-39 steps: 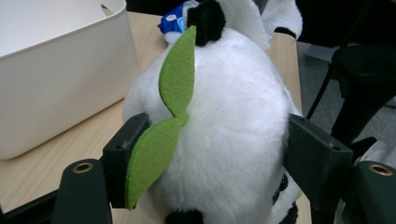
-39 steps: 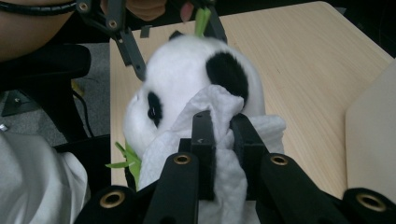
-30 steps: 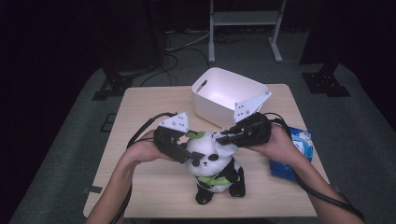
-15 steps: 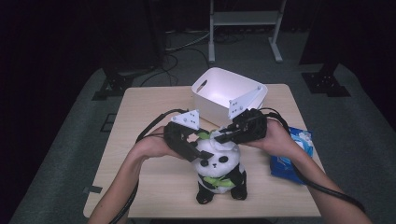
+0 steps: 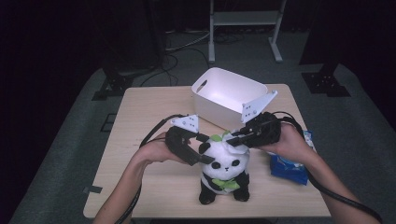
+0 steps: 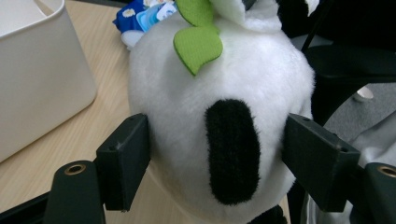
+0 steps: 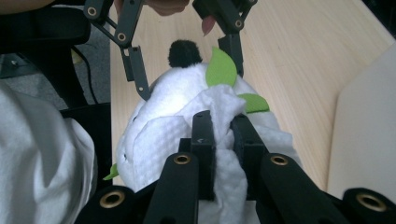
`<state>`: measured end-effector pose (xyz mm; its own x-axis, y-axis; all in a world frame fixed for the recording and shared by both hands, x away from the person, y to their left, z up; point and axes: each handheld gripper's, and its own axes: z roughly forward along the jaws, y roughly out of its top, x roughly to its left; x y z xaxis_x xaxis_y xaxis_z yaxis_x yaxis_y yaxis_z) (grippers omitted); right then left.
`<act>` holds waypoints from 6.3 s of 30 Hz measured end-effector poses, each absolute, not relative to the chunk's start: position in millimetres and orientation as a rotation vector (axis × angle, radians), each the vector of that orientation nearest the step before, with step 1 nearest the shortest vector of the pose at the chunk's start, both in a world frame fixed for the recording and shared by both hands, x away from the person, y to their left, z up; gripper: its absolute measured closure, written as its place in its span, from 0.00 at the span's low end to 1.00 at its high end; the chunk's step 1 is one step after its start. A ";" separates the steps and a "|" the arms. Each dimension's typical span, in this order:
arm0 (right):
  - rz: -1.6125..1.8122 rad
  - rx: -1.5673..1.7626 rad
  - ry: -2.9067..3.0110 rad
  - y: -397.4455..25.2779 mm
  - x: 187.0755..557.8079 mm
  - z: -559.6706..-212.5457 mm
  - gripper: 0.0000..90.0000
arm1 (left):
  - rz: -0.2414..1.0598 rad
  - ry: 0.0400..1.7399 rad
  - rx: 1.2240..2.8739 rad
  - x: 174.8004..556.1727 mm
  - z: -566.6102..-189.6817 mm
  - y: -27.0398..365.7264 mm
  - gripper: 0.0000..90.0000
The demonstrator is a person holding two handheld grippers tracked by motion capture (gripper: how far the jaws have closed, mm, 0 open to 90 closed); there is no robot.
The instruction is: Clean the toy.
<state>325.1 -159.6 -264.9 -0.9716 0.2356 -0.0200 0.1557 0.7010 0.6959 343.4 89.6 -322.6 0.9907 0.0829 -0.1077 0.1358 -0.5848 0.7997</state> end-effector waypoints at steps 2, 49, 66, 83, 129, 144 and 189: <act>1.138 0.313 2.793 -156.6 324.7 -262.6 0.90 | -0.080 0.148 2.185 343.3 -323.4 89.5 0.30; 1.070 0.289 2.808 -155.5 327.6 -260.9 0.90 | -0.106 0.124 2.216 345.8 -337.8 70.6 0.24; 1.008 0.245 2.835 -138.3 327.8 -261.5 0.90 | -0.113 0.130 2.202 343.4 -340.7 69.3 0.23; 1.039 0.263 2.840 -144.6 324.4 -267.1 0.90 | -0.177 0.157 2.179 342.8 -366.7 53.3 0.01; 1.069 0.384 2.755 -177.5 324.4 -270.8 0.90 | -0.117 0.187 2.247 355.8 -373.7 63.8 0.10; 0.995 0.356 2.754 -171.5 323.3 -262.2 0.90 | -0.127 0.186 2.245 357.5 -381.2 59.3 0.14; 0.836 0.388 2.820 -165.4 335.9 -278.7 0.90 | -0.059 0.174 2.270 353.6 -383.3 43.9 0.11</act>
